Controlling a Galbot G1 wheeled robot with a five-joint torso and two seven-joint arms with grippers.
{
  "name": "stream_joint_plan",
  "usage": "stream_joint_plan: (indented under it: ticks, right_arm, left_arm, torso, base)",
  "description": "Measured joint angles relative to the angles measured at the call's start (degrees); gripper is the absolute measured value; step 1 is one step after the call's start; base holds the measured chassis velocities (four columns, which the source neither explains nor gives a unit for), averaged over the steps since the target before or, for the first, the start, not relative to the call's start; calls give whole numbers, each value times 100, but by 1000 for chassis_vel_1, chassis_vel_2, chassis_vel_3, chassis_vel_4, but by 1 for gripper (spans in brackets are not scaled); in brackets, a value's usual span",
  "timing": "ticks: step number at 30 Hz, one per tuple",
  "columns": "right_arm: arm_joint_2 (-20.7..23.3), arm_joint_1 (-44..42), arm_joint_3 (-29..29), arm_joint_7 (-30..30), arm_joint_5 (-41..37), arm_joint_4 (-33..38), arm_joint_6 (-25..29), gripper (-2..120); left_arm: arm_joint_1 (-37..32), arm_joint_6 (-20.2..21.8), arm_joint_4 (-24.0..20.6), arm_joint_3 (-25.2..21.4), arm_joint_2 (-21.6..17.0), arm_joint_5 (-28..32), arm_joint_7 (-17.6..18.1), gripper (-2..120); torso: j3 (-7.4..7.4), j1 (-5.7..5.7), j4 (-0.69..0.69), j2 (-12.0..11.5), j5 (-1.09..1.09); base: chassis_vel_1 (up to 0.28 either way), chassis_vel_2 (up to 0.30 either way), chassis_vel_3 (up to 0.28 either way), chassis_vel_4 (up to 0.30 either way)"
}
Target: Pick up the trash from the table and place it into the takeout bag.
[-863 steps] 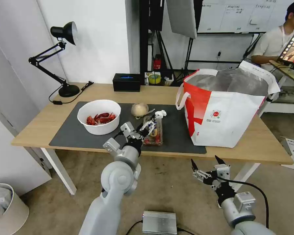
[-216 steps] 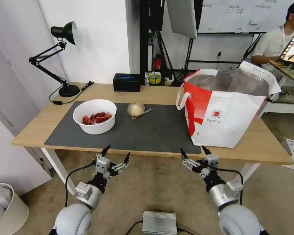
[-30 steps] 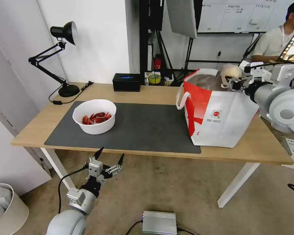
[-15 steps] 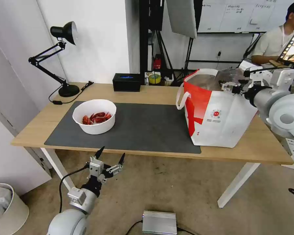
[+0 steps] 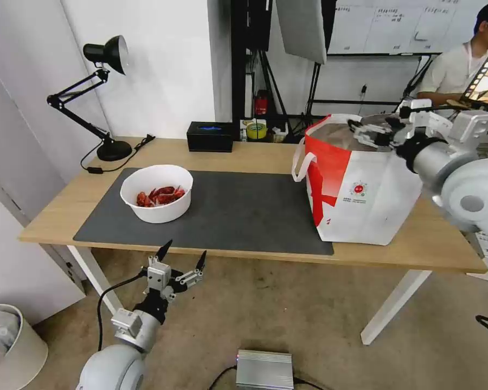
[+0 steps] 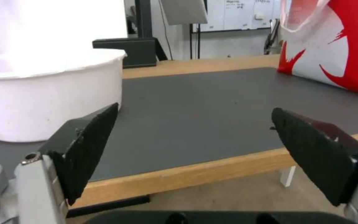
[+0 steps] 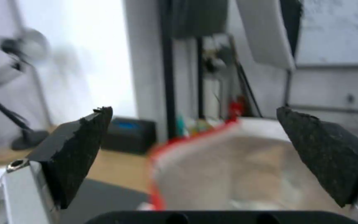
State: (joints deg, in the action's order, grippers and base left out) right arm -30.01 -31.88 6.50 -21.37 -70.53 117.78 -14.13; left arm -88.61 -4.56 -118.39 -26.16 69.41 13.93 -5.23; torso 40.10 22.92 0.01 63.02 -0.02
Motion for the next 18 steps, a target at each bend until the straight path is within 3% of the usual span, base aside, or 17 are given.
stream_joint_plan:
  ticks: [4,8,18]
  right_arm:
    - [-166,-478,-53,12,614,288,635,100]
    - [-385,-1686,107,-114,1498,811,1263,100]
    - [-527,-3858,818,-273,2882,1243,1675,100]
  left_arm:
    - [-31,0,-13,-45,-1,10,3,100]
    - [-93,-19,-23,-161,4,27,5,100]
    - [-106,-25,-42,-159,8,40,5,100]
  torso:
    - [0,0,1,0,0]
    - [0,0,-1,0,2]
    - [-1,0,-2,1,1]
  base:
    - [0,0,0,0]
    - [0,0,0,0]
    - [0,0,0,0]
